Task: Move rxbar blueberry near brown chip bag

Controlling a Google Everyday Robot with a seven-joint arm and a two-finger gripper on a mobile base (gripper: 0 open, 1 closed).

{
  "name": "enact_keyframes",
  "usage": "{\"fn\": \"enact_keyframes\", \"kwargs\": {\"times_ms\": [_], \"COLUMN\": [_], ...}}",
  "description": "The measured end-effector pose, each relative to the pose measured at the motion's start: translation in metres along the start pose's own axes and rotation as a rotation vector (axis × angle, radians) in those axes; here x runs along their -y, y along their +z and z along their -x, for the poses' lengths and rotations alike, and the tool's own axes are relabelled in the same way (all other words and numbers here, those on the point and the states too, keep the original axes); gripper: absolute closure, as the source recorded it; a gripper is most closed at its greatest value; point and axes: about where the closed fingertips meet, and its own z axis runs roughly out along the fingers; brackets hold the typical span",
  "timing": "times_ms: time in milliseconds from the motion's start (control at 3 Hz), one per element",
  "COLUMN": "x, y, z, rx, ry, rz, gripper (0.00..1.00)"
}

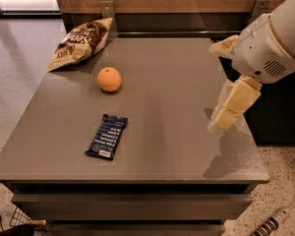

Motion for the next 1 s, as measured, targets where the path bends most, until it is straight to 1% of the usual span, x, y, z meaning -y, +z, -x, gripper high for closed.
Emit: {"fn": "enact_keyframes", "kwargs": {"times_ms": [333,667,1000], "x": [-0.008,-0.019,-0.039], "y": [0.032,0.063,0.096], "z": [0.030,0.054,0.075], "rx": [0.160,0.283,0.404], "ry": [0.005,0.006,0.018], "rz": [0.048,0.088,0.114], "gripper": [0.00,0.00,0.00]}}
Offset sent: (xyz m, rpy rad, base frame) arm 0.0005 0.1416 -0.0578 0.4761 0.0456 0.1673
